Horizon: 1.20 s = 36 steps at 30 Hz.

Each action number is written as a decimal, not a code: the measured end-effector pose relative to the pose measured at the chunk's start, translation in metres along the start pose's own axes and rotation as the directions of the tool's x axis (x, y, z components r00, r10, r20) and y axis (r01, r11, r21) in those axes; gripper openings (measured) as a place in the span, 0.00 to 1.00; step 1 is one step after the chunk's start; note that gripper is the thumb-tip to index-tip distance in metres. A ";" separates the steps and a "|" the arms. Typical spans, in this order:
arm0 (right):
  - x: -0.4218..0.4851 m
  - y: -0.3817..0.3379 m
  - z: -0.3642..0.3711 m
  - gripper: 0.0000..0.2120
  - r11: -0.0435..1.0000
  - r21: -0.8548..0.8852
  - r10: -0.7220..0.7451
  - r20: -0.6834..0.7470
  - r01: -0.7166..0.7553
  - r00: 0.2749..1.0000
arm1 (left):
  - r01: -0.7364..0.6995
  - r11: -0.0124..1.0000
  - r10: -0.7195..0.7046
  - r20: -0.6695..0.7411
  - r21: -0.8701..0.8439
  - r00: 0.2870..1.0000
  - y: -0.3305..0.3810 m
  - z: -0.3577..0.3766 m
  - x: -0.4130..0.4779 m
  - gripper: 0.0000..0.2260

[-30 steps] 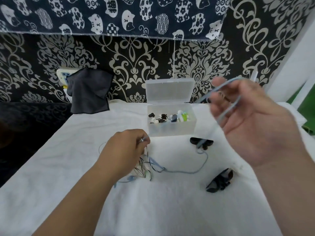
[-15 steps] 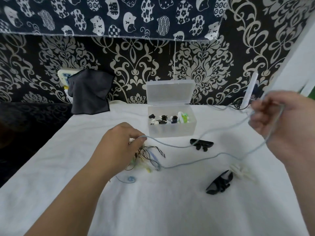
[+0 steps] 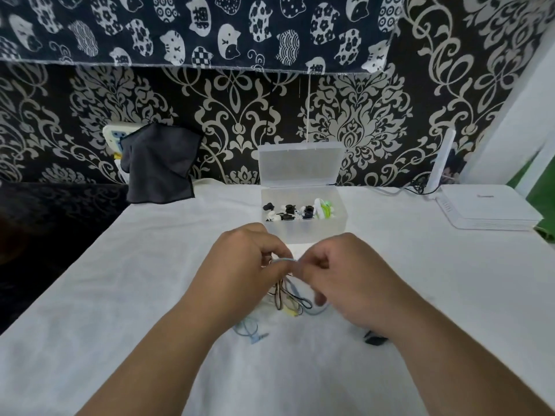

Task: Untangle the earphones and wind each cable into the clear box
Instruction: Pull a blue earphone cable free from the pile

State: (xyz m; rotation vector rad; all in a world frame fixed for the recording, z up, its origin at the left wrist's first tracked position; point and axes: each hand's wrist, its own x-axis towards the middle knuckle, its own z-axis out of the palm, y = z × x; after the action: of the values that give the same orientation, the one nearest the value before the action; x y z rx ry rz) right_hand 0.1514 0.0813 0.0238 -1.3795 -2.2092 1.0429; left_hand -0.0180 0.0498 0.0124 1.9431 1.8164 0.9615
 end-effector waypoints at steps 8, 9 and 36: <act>0.002 -0.002 -0.011 0.16 0.855 0.519 0.127 -0.214 0.002 0.968 | 0.215 0.966 -0.201 0.110 -0.141 0.973 0.000 -0.009 0.000 0.11; 0.001 -0.004 -0.011 0.17 0.786 0.618 0.139 -0.173 -0.002 0.975 | 0.220 0.959 -0.203 0.111 -0.176 0.973 0.001 -0.010 -0.001 0.11; 0.003 -0.009 -0.014 0.10 0.530 0.848 0.155 -0.095 -0.002 0.983 | 0.190 0.910 -0.182 0.055 -0.369 0.982 0.006 -0.004 -0.002 0.06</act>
State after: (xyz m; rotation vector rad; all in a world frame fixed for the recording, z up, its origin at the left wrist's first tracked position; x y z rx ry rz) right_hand 0.1530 0.0868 0.0391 -1.0147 -1.1611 1.6578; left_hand -0.0166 0.0458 0.0185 1.5151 1.6279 1.1232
